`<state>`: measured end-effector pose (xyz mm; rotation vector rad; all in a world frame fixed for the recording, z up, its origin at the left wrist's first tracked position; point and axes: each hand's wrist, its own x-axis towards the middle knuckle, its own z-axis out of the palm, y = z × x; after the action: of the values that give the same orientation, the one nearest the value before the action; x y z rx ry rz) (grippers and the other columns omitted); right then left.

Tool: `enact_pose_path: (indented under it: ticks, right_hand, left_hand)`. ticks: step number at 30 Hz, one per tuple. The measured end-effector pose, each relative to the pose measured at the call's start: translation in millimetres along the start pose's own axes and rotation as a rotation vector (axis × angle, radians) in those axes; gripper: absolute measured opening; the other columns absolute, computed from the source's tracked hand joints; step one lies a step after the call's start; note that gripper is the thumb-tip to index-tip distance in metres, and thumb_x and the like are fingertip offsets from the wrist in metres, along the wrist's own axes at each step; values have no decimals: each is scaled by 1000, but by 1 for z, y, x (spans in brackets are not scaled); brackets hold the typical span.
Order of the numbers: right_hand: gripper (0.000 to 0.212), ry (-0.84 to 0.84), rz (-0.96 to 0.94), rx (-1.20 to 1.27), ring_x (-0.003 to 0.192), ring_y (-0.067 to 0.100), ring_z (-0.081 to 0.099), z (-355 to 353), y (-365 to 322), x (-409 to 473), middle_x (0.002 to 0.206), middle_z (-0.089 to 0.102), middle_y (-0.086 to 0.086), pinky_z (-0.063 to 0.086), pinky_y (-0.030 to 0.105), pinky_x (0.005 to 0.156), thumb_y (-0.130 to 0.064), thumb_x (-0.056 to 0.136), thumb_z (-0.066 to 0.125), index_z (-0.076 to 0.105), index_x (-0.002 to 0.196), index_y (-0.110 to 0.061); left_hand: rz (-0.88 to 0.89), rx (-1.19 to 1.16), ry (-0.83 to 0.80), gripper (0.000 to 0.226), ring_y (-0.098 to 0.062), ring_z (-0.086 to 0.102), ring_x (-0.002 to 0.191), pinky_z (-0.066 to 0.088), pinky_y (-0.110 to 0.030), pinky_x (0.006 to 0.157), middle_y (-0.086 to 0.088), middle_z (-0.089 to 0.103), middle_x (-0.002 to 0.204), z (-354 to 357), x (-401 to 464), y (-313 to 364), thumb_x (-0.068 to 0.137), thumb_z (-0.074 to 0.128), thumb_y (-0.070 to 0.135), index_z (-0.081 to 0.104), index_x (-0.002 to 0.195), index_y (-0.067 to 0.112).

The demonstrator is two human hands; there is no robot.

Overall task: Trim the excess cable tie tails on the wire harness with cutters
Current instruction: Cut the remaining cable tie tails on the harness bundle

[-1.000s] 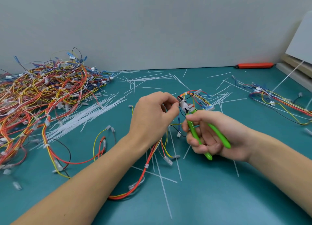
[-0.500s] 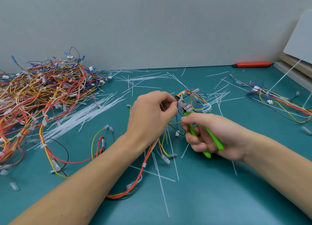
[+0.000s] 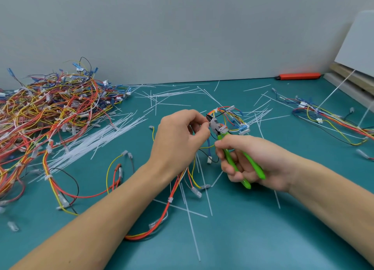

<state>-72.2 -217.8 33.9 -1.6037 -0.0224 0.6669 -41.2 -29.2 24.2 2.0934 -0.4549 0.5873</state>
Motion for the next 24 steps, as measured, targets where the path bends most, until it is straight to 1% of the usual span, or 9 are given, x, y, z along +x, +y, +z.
enact_pose_path:
  ticks: [3,6,10,12,14,17,19,21,24]
  right_hand:
    - [26,-3,0,-11,52,22,54,2,-1,0,69,61,10,38,25,49,-39,96,60,64,82,-17]
    - [34,-73,7,10,64,26,65,-1,-3,-2,81,68,14,37,21,40,-47,97,56,66,95,-15]
    - [40,-99,12,22,72,30,69,-2,-3,-2,89,71,17,39,23,42,-50,97,53,65,105,-12]
    - [36,-96,18,21,62,27,64,-2,-4,-2,80,68,15,36,21,40,-48,96,55,65,98,-13]
    - [29,-70,22,18,48,22,51,-3,-4,-2,66,58,12,30,19,35,-42,96,57,62,85,-15]
    - [27,-40,31,13,42,18,38,-3,-2,-2,59,49,8,27,17,33,-34,97,57,57,75,-17]
    - [26,-40,25,20,44,19,43,-2,-1,-1,62,53,9,31,18,35,-34,97,58,58,78,-17]
    - [25,-61,10,18,53,22,56,-2,-2,-1,72,63,12,37,20,40,-38,97,58,62,87,-15]
    - [42,-146,21,36,76,30,72,-3,-3,-1,93,73,18,41,22,42,-50,92,59,65,108,-11]
  left_hand:
    - [-24,-33,-3,7,-10,52,56,44,-28,57,9,61,63,2,0,-2,87,70,25,72,81,24]
    - [-22,-33,3,7,-11,54,57,45,-29,57,9,61,64,2,0,-2,87,70,25,71,81,25]
    - [7,-31,9,6,-15,58,63,50,-33,61,8,63,66,1,0,-1,86,70,24,72,80,26]
    - [10,-29,9,7,-16,58,63,51,-35,62,8,62,66,1,0,-2,86,70,23,72,80,26]
    - [17,-26,10,7,-16,57,62,51,-37,62,8,62,66,2,0,-3,86,70,22,71,80,25]
    - [14,-28,4,6,-17,58,61,51,-37,61,8,62,65,2,-1,-2,85,69,25,71,80,26]
    - [-5,-33,0,6,-17,58,60,52,-37,61,8,61,65,3,-1,-3,86,69,26,71,80,26]
    - [-20,-40,0,6,-18,59,59,52,-37,59,8,62,64,3,0,-3,87,69,26,71,81,27]
    - [-26,-37,3,7,-18,59,58,52,-35,59,9,62,65,3,0,-3,87,70,27,70,80,28]
